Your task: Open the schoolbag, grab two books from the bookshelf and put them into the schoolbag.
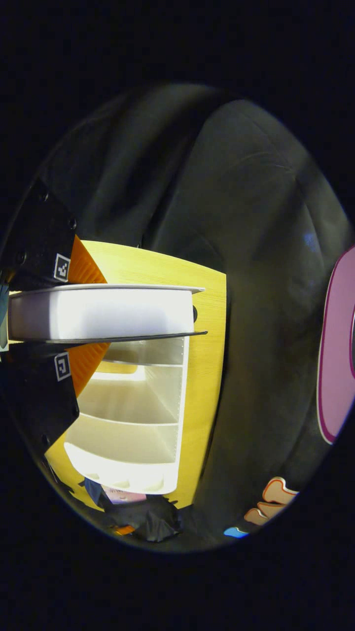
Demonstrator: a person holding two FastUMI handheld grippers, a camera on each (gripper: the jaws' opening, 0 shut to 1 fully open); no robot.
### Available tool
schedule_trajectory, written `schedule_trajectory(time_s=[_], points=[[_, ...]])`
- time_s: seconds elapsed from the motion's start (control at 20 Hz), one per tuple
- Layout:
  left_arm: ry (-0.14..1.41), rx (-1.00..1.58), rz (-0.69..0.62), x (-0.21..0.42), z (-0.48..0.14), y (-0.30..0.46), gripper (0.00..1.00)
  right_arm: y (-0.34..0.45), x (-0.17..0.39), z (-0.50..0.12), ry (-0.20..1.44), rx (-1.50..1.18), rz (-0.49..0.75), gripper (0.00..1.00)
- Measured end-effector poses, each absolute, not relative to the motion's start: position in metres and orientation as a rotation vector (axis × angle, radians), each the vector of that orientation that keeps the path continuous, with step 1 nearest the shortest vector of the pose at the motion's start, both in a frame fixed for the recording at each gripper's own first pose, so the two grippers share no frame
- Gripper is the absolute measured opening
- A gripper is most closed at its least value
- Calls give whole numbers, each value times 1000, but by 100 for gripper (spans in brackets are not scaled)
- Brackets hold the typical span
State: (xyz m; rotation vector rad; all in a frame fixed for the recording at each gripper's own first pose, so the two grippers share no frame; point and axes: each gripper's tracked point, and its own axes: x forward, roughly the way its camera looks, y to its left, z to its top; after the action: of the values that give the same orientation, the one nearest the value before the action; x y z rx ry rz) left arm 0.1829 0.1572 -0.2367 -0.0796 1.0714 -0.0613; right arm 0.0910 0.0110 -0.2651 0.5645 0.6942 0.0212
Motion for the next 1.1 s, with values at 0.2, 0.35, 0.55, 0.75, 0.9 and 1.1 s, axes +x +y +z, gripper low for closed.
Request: schedule_trajectory(time_s=[0.2, 0.35, 0.55, 0.75, 0.9, 1.1], points=[[1041, -46, -54, 184, -224, 158, 37, 13, 91, -265, 698, 557, 24, 2], [1020, -48, -58, 182, -218, 157, 37, 13, 90, -265, 695, 557, 23, 3], [997, -92, -69, 182, -203, 159, 39, 13, 89, -265, 695, 569, 22, 3], [959, -112, -91, 180, -177, 162, 37, 13, 89, -263, 691, 567, 22, 3], [945, -127, -108, 174, -144, 165, 37, 13, 89, -263, 690, 569, 23, 5], [908, -175, -144, 168, -111, 156, 39, 13, 90, -262, 688, 570, 23, 3]])
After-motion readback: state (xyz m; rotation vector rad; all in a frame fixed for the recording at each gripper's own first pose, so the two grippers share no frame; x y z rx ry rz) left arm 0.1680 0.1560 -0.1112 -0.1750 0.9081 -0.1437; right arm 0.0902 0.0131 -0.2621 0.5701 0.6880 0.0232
